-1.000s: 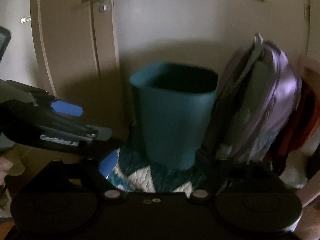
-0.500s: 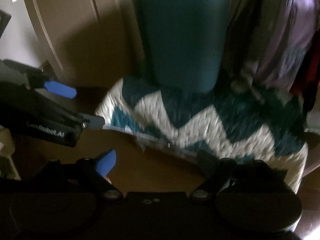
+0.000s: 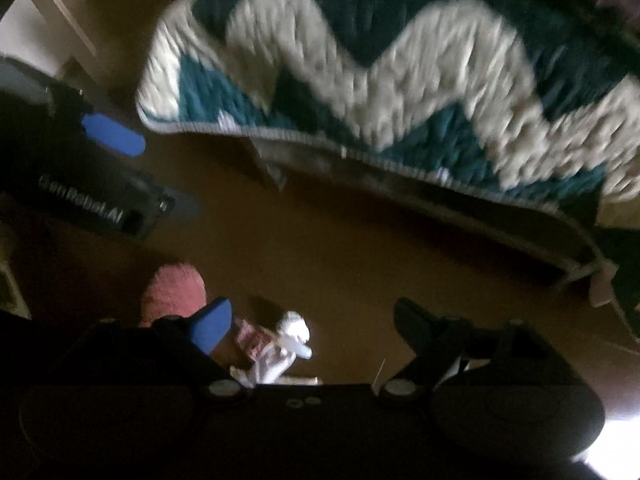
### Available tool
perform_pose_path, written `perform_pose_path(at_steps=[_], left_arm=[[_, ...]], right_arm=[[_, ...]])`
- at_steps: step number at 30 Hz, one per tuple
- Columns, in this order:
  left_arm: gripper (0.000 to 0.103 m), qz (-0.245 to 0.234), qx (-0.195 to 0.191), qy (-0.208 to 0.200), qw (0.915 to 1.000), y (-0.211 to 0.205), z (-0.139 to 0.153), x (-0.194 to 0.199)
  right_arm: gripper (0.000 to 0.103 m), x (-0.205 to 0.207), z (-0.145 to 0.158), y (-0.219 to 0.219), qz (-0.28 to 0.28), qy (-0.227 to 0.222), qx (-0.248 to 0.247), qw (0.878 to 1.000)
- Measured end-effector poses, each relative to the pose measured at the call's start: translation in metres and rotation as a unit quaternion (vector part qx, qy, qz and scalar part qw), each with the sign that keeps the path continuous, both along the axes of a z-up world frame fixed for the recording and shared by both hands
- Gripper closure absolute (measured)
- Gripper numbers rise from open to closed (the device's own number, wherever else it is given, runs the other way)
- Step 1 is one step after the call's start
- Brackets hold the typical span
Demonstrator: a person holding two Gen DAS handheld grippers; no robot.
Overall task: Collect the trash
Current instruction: 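Move both tools down from the bin toward the trash on the floor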
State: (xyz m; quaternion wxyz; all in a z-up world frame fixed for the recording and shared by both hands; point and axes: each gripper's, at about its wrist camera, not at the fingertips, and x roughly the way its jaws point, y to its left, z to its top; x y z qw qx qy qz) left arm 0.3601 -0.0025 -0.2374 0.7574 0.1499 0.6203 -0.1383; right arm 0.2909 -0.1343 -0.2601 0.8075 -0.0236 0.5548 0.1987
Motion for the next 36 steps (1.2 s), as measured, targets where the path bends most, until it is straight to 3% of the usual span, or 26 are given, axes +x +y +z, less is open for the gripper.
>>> perform_pose_path(at_steps=[9,20,26,29,31,36], left_arm=[[0.024,-0.001,0.009,0.077,0.9970,0.005,-0.102,0.022],[0.024,-0.028,0.020,0.173,0.9843,0.022,-0.220,-0.007],[0.024,-0.031,0.017,0.219,0.9751,0.028,-0.271,-0.023],[0.024,-0.027,0.017,0.234,0.9717,0.029,-0.292,-0.028],[0.024,-0.011,0.015,0.251,0.9678,0.034,-0.305,-0.030],[0.024,0.021,0.005,0.272,0.9622,0.046,-0.326,-0.032]], right_arm=[[0.015,0.009,-0.088,0.015,0.043,0.061,0.005,0.997],[0.017,0.044,-0.172,0.011,0.079,0.125,0.023,0.989],[0.019,0.033,-0.206,0.041,0.187,0.129,0.002,0.974],[0.027,0.025,-0.226,0.053,0.224,0.137,-0.010,0.965],[0.047,0.024,-0.238,0.059,0.236,0.147,-0.017,0.960],[0.049,0.028,-0.260,0.069,0.250,0.151,-0.022,0.956]])
